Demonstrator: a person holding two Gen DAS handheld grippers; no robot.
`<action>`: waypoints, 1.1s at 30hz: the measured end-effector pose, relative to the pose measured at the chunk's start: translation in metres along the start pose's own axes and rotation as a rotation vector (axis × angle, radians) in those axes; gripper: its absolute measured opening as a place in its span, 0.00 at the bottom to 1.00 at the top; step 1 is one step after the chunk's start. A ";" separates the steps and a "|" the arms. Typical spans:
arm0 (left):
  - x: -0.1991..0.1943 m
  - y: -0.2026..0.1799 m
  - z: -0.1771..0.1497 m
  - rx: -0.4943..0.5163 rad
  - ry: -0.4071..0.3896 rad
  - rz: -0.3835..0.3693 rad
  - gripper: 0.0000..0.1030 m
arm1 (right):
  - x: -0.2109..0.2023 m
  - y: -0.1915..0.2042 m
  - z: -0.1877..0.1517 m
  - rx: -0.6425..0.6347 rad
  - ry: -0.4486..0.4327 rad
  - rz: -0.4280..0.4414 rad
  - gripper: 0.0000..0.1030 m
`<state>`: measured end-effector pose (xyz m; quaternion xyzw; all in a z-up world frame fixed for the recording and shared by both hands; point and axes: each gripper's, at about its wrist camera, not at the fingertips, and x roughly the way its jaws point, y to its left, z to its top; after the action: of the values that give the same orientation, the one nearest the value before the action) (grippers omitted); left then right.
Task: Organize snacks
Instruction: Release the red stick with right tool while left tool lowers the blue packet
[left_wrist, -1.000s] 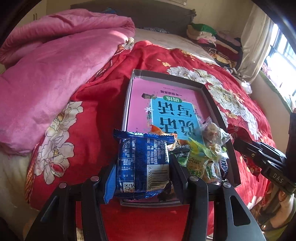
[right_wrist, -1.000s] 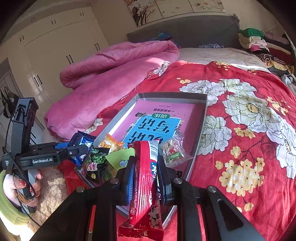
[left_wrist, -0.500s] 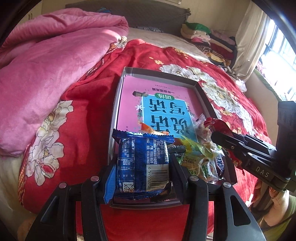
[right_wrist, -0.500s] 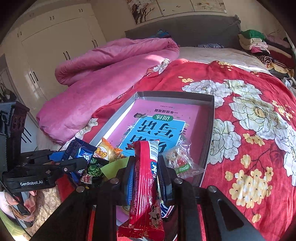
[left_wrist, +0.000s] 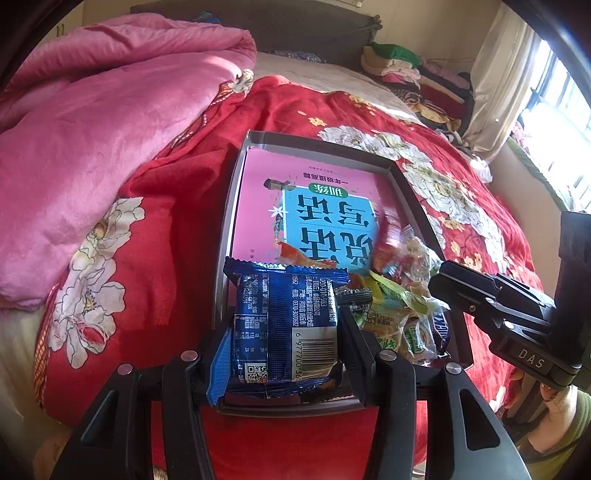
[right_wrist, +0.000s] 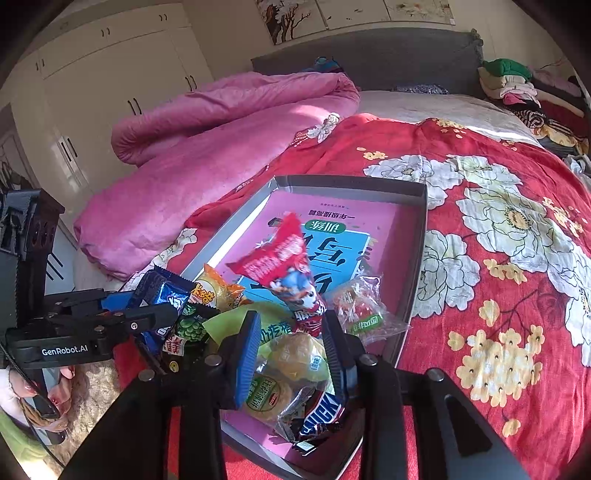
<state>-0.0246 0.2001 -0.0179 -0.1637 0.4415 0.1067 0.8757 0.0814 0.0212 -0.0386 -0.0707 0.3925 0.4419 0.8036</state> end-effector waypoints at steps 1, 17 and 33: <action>0.000 0.000 0.000 0.000 0.000 -0.001 0.52 | 0.000 0.000 -0.001 -0.001 0.001 0.001 0.33; 0.000 -0.001 0.000 -0.006 -0.012 -0.050 0.54 | -0.008 0.008 -0.001 -0.036 -0.013 -0.008 0.38; 0.007 -0.012 -0.001 0.026 -0.016 -0.050 0.62 | -0.013 0.007 -0.003 -0.048 -0.023 -0.032 0.45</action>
<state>-0.0170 0.1895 -0.0218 -0.1624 0.4315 0.0803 0.8837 0.0705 0.0158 -0.0304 -0.0912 0.3714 0.4388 0.8131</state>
